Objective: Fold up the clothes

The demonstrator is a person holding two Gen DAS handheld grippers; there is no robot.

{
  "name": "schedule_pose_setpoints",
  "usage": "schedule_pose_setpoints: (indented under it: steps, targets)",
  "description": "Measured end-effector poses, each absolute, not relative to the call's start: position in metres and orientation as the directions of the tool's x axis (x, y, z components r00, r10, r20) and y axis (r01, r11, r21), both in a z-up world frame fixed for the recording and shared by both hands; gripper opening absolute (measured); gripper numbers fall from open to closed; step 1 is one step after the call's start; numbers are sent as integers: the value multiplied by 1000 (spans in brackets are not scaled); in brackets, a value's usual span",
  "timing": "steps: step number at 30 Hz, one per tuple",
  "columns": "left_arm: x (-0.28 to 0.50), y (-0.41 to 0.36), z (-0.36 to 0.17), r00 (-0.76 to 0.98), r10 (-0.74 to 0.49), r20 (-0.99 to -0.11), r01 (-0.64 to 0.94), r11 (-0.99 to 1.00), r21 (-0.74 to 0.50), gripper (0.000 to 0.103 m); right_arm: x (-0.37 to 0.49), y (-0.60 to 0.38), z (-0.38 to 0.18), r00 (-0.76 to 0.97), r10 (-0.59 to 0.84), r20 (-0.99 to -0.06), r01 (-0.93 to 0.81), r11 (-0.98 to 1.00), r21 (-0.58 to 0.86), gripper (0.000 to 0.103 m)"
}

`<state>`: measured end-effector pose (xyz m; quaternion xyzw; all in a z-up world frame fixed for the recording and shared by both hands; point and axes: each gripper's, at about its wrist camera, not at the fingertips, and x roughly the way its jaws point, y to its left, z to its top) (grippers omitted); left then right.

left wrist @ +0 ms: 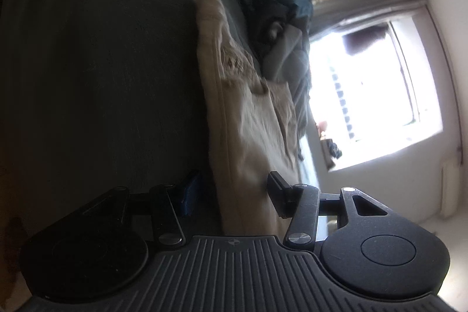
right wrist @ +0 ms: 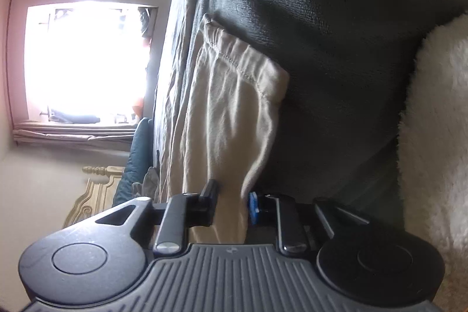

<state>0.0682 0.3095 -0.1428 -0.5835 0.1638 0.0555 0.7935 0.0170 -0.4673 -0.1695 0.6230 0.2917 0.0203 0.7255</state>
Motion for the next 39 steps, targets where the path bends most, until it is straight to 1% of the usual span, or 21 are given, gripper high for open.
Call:
schedule_pose_setpoints:
  steps: [1, 2, 3, 4, 5, 7, 9, 12, 14, 16, 18, 20, 22, 24, 28, 29, 31, 32, 34, 37, 39]
  targets:
    - [72, 313, -142, 942, -106, -320, -276, 303, -912, 38, 21, -465, -164, 829, 385, -407, 331, 250, 910, 3]
    - [77, 315, -140, 943, -111, -313, -269, 297, -916, 27, 25, -465, -157, 830, 376, -411, 321, 280, 905, 3]
    - [83, 316, -136, 943, -117, -310, -266, 293, -918, 22, 32, -467, -146, 834, 373, -408, 304, 307, 902, 3]
    - [89, 318, -131, 943, -122, -309, -265, 285, -921, 13, 41, -468, -134, 837, 372, -401, 283, 333, 900, 3]
    - [95, 322, -126, 944, -128, -305, -262, 273, -925, 10, 53, -469, -118, 839, 369, -400, 260, 373, 891, 3]
    - [110, 327, -111, 949, -137, -283, -245, 244, -938, 7, 85, -472, -76, 846, 365, -389, 200, 459, 866, 3]
    - [127, 328, -88, 959, -135, -251, -216, 229, -949, 6, 124, -475, -25, 861, 367, -353, 127, 518, 846, 3]
    - [146, 320, -43, 975, -118, -190, -154, 259, -954, 6, 166, -472, 64, 895, 365, -258, -10, 593, 805, 3]
    - [149, 313, -20, 980, -116, -164, -122, 304, -945, 6, 172, -465, 116, 919, 350, -182, -99, 651, 753, 3]
    - [149, 306, -4, 982, -117, -149, -99, 352, -931, 6, 161, -460, 147, 934, 334, -123, -155, 694, 703, 3]
    - [140, 299, -7, 981, -124, -148, -90, 382, -920, 6, 146, -459, 160, 941, 327, -87, -190, 724, 663, 3]
    - [129, 293, -20, 979, -135, -156, -91, 396, -914, 6, 125, -469, 147, 942, 324, -91, -183, 721, 668, 3]
    - [119, 290, -40, 970, -145, -194, -124, 391, -912, 6, 112, -472, 115, 937, 317, -150, -131, 713, 689, 3]
    - [100, 288, -63, 958, -153, -242, -168, 385, -907, 6, 81, -488, 67, 925, 307, -223, -55, 691, 721, 3]
    - [74, 292, -113, 926, -161, -342, -267, 361, -893, 5, 24, -508, -49, 886, 293, -359, 144, 563, 814, 3]
    - [71, 293, -122, 920, -163, -356, -282, 354, -892, 5, 16, -510, -70, 875, 294, -385, 188, 527, 829, 3]
    - [68, 294, -129, 920, -164, -356, -282, 352, -892, 5, 0, -514, -112, 849, 299, -435, 276, 451, 849, 3]
    - [68, 294, -130, 922, -163, -352, -277, 358, -892, 5, -4, -514, -124, 843, 294, -451, 299, 440, 847, 3]
    - [67, 293, -125, 925, -164, -342, -262, 376, -889, 5, -11, -514, -129, 849, 294, -439, 298, 420, 857, 3]
    - [69, 292, -114, 928, -156, -338, -245, 428, -870, 5, -13, -505, -109, 865, 282, -415, 252, 470, 846, 3]
    - [73, 296, -116, 924, -156, -348, -251, 438, -863, 5, -14, -500, -105, 860, 273, -430, 253, 503, 826, 3]
